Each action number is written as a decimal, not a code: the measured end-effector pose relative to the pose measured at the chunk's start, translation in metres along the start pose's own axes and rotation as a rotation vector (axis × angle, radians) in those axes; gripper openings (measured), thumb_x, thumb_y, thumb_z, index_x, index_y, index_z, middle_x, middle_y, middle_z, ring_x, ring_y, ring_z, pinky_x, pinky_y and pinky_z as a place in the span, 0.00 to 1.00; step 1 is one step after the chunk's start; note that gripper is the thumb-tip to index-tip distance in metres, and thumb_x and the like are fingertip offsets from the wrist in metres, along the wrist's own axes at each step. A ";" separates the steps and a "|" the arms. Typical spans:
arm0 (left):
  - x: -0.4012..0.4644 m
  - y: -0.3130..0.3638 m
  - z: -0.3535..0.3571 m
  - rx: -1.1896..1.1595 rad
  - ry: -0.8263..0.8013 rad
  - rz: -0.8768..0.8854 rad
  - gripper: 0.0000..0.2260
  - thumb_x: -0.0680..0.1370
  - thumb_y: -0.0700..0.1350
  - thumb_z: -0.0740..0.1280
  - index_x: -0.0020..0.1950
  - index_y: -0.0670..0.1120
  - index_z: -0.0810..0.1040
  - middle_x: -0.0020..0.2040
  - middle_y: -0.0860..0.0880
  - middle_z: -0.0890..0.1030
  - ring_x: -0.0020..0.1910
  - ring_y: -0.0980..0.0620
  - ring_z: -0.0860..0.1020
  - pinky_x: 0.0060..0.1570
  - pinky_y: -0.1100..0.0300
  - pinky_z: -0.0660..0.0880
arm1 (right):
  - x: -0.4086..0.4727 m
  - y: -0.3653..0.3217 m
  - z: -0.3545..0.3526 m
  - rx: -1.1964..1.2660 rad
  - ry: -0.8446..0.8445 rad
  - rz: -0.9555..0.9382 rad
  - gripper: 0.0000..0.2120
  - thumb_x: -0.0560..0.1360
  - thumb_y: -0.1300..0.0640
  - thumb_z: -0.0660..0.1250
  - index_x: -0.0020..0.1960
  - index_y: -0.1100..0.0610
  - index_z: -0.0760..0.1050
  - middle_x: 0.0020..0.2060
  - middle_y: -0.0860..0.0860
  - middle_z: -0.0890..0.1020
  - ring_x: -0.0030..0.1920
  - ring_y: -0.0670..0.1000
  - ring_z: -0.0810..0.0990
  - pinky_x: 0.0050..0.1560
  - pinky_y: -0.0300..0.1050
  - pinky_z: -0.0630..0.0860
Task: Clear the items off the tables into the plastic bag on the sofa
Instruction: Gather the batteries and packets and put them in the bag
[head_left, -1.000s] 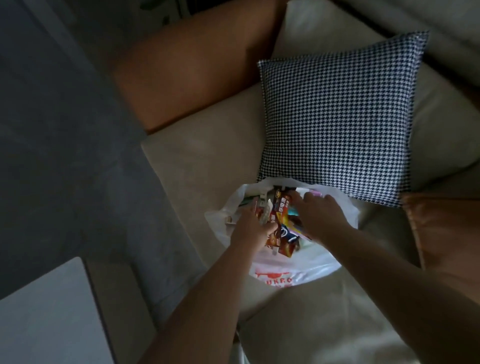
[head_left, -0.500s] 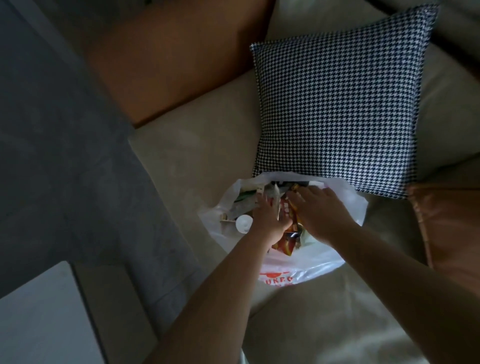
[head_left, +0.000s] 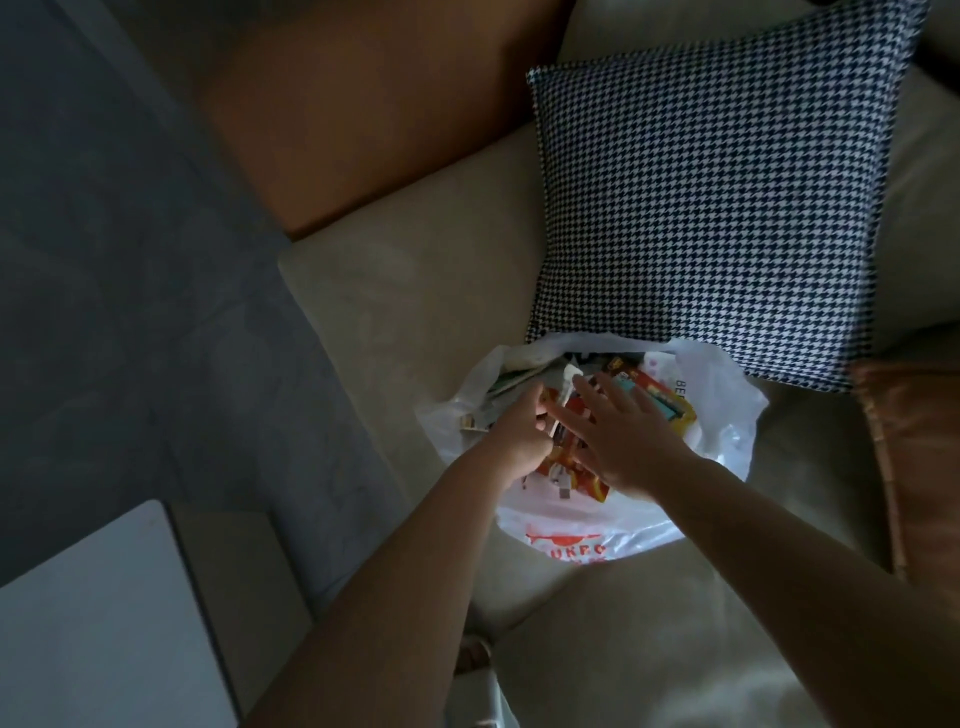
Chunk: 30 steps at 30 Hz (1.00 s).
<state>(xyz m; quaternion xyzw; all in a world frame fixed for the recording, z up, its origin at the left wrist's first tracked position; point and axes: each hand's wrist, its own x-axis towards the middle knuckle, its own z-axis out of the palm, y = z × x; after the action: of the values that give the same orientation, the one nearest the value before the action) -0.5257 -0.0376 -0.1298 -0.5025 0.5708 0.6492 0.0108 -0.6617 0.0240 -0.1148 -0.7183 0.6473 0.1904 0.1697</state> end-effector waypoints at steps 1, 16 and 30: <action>-0.001 0.000 -0.001 -0.021 0.012 0.007 0.34 0.78 0.28 0.59 0.78 0.49 0.49 0.76 0.46 0.63 0.72 0.48 0.66 0.60 0.58 0.72 | 0.002 -0.003 0.001 0.000 0.018 0.008 0.29 0.80 0.41 0.49 0.76 0.42 0.40 0.77 0.54 0.43 0.77 0.59 0.41 0.73 0.63 0.47; 0.057 -0.061 -0.062 0.657 0.389 -0.115 0.28 0.78 0.56 0.62 0.76 0.53 0.56 0.73 0.48 0.64 0.72 0.41 0.62 0.68 0.43 0.65 | 0.043 -0.006 0.043 -0.030 0.116 0.100 0.31 0.73 0.32 0.44 0.65 0.45 0.72 0.68 0.60 0.72 0.67 0.66 0.70 0.61 0.76 0.62; 0.034 -0.003 -0.084 0.528 0.569 0.119 0.12 0.79 0.40 0.61 0.57 0.40 0.81 0.53 0.40 0.83 0.54 0.43 0.79 0.50 0.58 0.72 | 0.030 0.008 0.022 0.008 0.116 0.132 0.32 0.73 0.31 0.42 0.73 0.42 0.59 0.76 0.58 0.57 0.74 0.65 0.56 0.68 0.72 0.54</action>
<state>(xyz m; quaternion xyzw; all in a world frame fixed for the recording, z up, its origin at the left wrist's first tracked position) -0.4871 -0.1182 -0.1414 -0.6083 0.7266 0.3143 -0.0567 -0.6683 0.0080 -0.1484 -0.6834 0.7026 0.1565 0.1218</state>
